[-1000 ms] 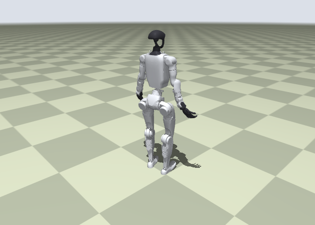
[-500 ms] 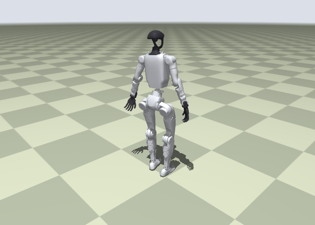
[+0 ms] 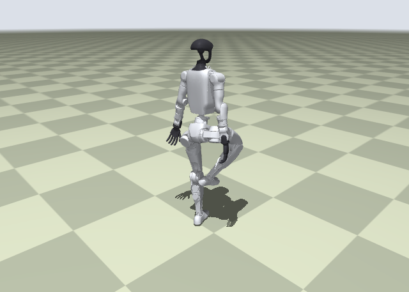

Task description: Kungfu

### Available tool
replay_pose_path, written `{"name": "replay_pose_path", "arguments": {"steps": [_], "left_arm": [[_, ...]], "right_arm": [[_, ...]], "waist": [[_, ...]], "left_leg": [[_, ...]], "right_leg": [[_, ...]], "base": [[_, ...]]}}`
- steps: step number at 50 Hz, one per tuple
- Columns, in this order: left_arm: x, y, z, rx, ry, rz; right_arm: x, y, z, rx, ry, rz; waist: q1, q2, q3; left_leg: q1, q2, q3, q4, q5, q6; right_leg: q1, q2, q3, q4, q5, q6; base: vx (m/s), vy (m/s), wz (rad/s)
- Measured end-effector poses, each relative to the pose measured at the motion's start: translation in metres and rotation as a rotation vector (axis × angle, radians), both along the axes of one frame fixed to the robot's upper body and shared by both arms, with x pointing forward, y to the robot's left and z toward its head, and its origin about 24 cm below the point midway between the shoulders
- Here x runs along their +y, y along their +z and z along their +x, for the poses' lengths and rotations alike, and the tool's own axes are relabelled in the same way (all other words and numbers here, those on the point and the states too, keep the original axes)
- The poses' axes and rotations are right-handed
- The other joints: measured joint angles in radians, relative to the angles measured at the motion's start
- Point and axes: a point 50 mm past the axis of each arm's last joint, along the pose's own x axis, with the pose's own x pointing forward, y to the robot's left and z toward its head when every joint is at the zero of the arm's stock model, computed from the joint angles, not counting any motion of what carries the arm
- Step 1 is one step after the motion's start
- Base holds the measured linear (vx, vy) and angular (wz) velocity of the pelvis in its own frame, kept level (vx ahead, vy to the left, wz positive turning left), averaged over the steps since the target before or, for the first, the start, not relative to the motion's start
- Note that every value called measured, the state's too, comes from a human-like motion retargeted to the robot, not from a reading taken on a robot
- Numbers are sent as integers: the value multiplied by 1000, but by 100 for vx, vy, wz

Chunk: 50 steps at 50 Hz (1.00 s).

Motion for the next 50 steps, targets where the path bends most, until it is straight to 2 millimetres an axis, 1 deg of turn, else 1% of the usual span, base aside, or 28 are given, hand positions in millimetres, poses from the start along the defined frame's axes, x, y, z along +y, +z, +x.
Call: {"name": "replay_pose_path", "arguments": {"steps": [4, 8, 11, 13, 15, 16, 17, 19, 20, 21, 22, 23, 24, 25, 26, 27, 28, 29, 30, 32, 34, 36, 37, 39, 41, 43, 45, 50], "left_arm": [[-6, -3, 19, -92, -18, -10], [-5, -3, 38, -238, -33, 139], [-4, 1, 47, -411, 250, 204], [13, 12, 53, -577, 526, 210], [41, 33, 68, -807, 778, 194], [58, 50, 86, -975, 886, 145], [77, 73, 106, -1162, 978, 90], [118, 143, 158, -1612, 1101, -67], [134, 190, 184, -1858, 1128, -190], [141, 249, 215, -2115, 1083, -356], [139, 312, 241, -2337, 1010, -578], [123, 379, 267, -2504, 885, -871], [97, 442, 283, -2586, 704, -1216], [65, 504, 286, -2605, 452, -1569], [37, 545, 279, 2517, -189, 1839], [4, 577, 270, 2296, 68, 2008], [-37, 595, 268, 2053, 252, 2177], [-78, 598, 271, 1827, 364, 2334], [-119, 594, 273, 1595, 435, 2475], [-179, 574, 276, 1240, 479, 2705], [-227, 560, 268, 924, 524, 2869], [-263, 545, 260, 672, 521, 2997], [-275, 538, 258, -584, -494, -3047], [-286, 526, 263, -500, -374, -3041], [-284, 515, 271, -571, -288, -3015], [-273, 509, 278, -766, -307, -2937], [-256, 509, 283, -1020, -417, -2800], [-194, 523, 290, -1637, -681, -2289]], "right_arm": [[-4, 1, 16, -98, 1, -25], [-15, 5, 29, -223, -33, -86], [-20, 12, 29, -329, -61, -146], [-28, 21, 29, -444, -101, -183], [-35, 31, 31, -579, -162, -189], [-39, 37, 39, -658, -202, -170], [-41, 44, 47, -740, -241, -142], [-42, 59, 67, -908, -307, -39], [-41, 69, 77, -991, -332, 28], [-38, 81, 91, -1068, -357, 114], [-35, 94, 106, -1144, -376, 204], [-33, 110, 125, -1221, -385, 292], [-29, 125, 139, -1280, -384, 383], [-23, 139, 152, -1331, -373, 475], [-12, 150, 162, -1345, -332, 588], [-3, 161, 170, -1352, -295, 686], [0, 169, 172, -1351, -275, 752], [2, 174, 168, -1344, -272, 791], [4, 177, 161, -1335, -279, 817], [2, 189, 157, -1388, -289, 843], [-1, 210, 165, -1510, -304, 873], [-1, 230, 178, -1632, -323, 926], [0, 240, 184, -1686, -328, 962], [2, 257, 189, -1769, -324, 1018], [-1, 268, 187, -1815, -293, 1022], [-4, 279, 180, -1859, -231, 977], [-8, 290, 171, -1907, -152, 902], [-6, 325, 162, -2042, 113, 661]], "waist": [[-31, -32, 32], [-45, -88, 86], [-78, -84, 34], [-82, -65, -16], [-67, -54, -44], [-65, -58, -46], [-69, -62, -47], [-110, -86, -28], [-135, -110, -6], [-148, -115, 49], [-150, -115, 102], [-132, -103, 154], [-102, -107, 185], [-65, -119, 206], [-44, -136, 244], [-28, -151, 264], [-22, -159, 248], [-23, -160, 166], [-29, -157, 51], [-59, -95, -12], [-92, 10, 68], [-128, 98, 152], [-148, 126, 188], [-169, 146, 227], [-167, 144, 227], [-161, 136, 214], [-140, 126, 191], [-97, 105, 107]], "left_leg": [[-77, -23, 23, 189, -92, -15], [-53, -79, 79, 307, -170, 8], [-36, -137, 87, 290, -174, -2], [-1, -175, 95, 213, -119, -43], [70, -218, 96, 89, 20, -152], [87, -251, 150, 40, 137, -234], [75, -284, 228, 25, 237, -289], [-47, -321, 441, 138, 335, -289], [-92, -313, 507, 203, 351, -289], [-99, -259, 467, 275, 326, -289], [-102, -190, 422, 327, 295, -289], [-96, -88, 367, 342, 251, -289], [-79, 19, 339, 304, 258, -289], [-58, 128, 325, 240, 291, -289], [2, 264, 357, 192, 309, -275], [45, 371, 391, 138, 328, -248], [52, 417, 431, 74, 347, -194], [15, 429, 469, 5, 378, -148], [-45, 424, 505, -66, 414, -107], [-92, 427, 467, -156, 458, -91], [-112, 505, 425, -121, 454, -76], [-105, 580, 500, -36, 444, -60], [-90, 602, 557, 5, 426, -57], [-37, 617, 687, 27, 427, -50], [7, 595, 749, -22, 492, -104], [-16, 571, 710, -14, 501, -140], [1, 556, 770, -22, 493, -175], [-129, 527, 689, 78, 425, -141]], "right_leg": [[89, -51, 95, -126, 35, -37], [284, 7, 293, -390, 73, 14], [461, -10, 369, -700, 127, -31], [580, -11, 409, -948, 169, -72], [687, -21, 420, -1170, 215, -130], [706, -65, 429, -1232, 270, -151], [712, -124, 431, -1285, 340, -159], [705, -277, 415, -1352, 545, -107], [729, -328, 416, -1386, 648, -70], [776, -344, 405, -1416, 599, -54], [815, -347, 387, -1437, 537, -60], [841, -325, 353, -1441, 451, -111], [844, -286, 339, -1416, 370, -174], [834, -238, 334, -1376, 291, -244], [844, -177, 366, -1320, 243, -259], [839, -132, 391, -1262, 197, -270], [804, -119, 402, -1198, 155, -276], [738, -131, 396, -1148, 117, -279], [655, -157, 381, -1105, 81, -282], [626, -168, 340, -1053, 35, -283], [673, -124, 283, -1025, 2, -281], [708, -88, 233, -1033, 0, -279], [718, -80, 215, -1040, 3, -278], [729, -83, 204, -1051, 8, -272], [721, -102, 217, -1039, 9, -259], [705, -128, 227, -1027, 12, -243], [688, -144, 238, -1031, 24, -229], [695, -220, 196, -1071, 63, -176]], "base": [[0, 3, 35], [16, 2, 47], [41, 1, 52], [48, 7, 23], [35, 18, 24], [-5, 65, 86], [-67, 133, 161], [-105, 136, 216], [-65, 35, 192], [-35, -27, 151], [-10, -88, 101], [-9, -106, 56], [-10, -114, 2], [-12, -99, -110], [-5, -82, -167], [13, -51, -159], [42, -23, -47], [71, 0, 57], [80, 8, 91], [54, 21, 68], [4, 42, 30], [-21, 42, 20], [-28, 34, 13], [-7, 30, -2], [22, 25, -20], [28, 23, -7], [28, 22, 2], [29, 27, 73]]}}
